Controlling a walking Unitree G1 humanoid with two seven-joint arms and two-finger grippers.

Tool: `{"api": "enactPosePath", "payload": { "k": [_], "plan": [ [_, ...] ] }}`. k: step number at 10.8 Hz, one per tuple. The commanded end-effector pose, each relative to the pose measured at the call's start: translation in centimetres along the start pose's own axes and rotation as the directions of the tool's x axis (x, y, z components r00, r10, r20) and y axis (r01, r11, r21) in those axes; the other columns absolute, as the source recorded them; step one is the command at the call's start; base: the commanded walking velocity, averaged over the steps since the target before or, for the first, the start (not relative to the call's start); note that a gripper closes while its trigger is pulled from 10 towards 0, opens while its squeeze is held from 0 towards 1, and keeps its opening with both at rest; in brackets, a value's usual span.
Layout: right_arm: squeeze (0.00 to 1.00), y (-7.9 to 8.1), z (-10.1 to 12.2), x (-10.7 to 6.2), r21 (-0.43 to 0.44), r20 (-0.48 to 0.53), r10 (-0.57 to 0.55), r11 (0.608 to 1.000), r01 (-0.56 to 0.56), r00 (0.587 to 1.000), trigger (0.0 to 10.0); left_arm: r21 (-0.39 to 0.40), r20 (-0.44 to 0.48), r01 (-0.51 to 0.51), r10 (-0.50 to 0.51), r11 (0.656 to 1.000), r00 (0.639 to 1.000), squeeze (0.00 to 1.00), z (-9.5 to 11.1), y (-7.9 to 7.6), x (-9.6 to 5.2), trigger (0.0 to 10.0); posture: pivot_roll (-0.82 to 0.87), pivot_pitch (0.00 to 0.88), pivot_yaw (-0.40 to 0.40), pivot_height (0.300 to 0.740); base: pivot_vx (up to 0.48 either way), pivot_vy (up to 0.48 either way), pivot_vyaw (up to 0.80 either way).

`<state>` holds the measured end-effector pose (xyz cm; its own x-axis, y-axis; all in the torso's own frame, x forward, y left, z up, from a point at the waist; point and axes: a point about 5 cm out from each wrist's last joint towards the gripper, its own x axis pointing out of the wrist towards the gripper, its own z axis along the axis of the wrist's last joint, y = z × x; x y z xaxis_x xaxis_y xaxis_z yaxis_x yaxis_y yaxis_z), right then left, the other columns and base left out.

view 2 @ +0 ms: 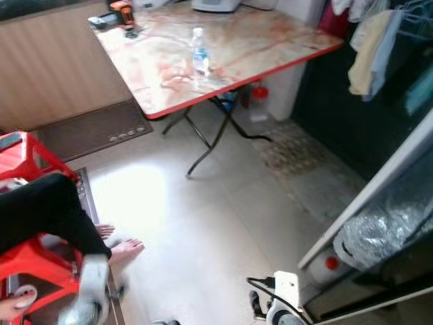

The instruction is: Restocking fridge

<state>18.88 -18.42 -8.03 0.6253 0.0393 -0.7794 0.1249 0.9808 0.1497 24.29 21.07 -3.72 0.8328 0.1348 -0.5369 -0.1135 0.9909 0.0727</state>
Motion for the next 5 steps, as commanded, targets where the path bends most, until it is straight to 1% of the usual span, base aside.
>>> {"api": "enactPosePath", "payload": {
  "k": [1, 2, 3, 4, 5],
  "plan": [
    [0.00, -0.5, -0.7, -0.2, 0.012, -0.020, -0.013, 1.000, 0.013, 1.000, 10.0, -0.024, 0.127, -0.044, 0.047, 0.999, 0.991, 0.00, 2.3, 0.8, 0.4, 10.0, -0.04, 0.115, 0.042, 0.740, 0.000, 0.000, 0.00],
    [0.00, -0.5, -0.8, -0.2, 0.010, -0.023, -0.013, 1.000, 0.013, 1.000, 10.0, -0.001, 0.324, -0.053, 0.051, 0.999, 0.945, 0.00, 6.6, 0.5, 0.8, 10.0, -0.04, 0.104, 0.044, 0.740, 0.000, 0.000, 0.00],
    [0.00, -0.6, -0.9, -0.3, 0.007, -0.024, -0.013, 1.000, 0.013, 1.000, 10.0, 0.047, 0.491, -0.044, 0.015, 0.998, 0.871, 0.00, 10.2, -0.5, 0.5, 10.0, -0.04, 0.098, 0.047, 0.740, 0.000, 0.000, 0.00],
    [0.00, -0.6, -0.9, -0.3, 0.003, -0.025, -0.008, 1.000, 0.009, 1.000, 10.0, 0.068, 0.586, -0.040, -0.007, 0.997, 0.811, 0.00, 12.5, -1.2, 0.1, 10.0, -0.04, 0.087, 0.047, 0.740, 0.000, 0.000, 0.00],
    [0.00, -0.6, -0.9, -0.3, -0.005, -0.026, -0.004, 1.000, 0.004, 1.000, 10.0, 0.069, 0.701, -0.021, -0.033, 0.997, 0.713, 0.00, 15.5, -2.4, -0.9, 10.0, -0.04, 0.086, 0.048, 0.740, 0.000, 0.000, 0.00]
  ]
}}
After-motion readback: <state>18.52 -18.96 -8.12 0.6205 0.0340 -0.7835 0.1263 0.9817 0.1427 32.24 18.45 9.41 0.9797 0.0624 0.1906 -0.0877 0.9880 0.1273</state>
